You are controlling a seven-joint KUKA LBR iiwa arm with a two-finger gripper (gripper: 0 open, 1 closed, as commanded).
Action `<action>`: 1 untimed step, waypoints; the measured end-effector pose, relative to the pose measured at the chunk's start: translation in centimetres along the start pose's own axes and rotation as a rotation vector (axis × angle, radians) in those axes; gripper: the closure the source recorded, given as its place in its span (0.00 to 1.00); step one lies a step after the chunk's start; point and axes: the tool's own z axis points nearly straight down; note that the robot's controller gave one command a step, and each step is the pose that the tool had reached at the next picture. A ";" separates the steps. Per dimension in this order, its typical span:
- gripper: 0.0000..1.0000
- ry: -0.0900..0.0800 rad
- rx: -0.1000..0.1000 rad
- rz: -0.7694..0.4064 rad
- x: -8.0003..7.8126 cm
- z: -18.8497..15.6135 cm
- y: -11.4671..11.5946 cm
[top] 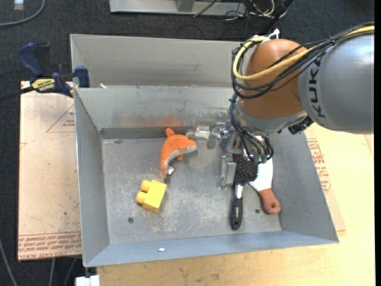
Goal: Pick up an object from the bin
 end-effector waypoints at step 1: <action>0.00 -0.008 0.000 0.001 -0.2 -0.4 0.0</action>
Offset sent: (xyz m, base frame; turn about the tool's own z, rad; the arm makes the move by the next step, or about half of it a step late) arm 0.0082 0.0618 -0.1121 0.2519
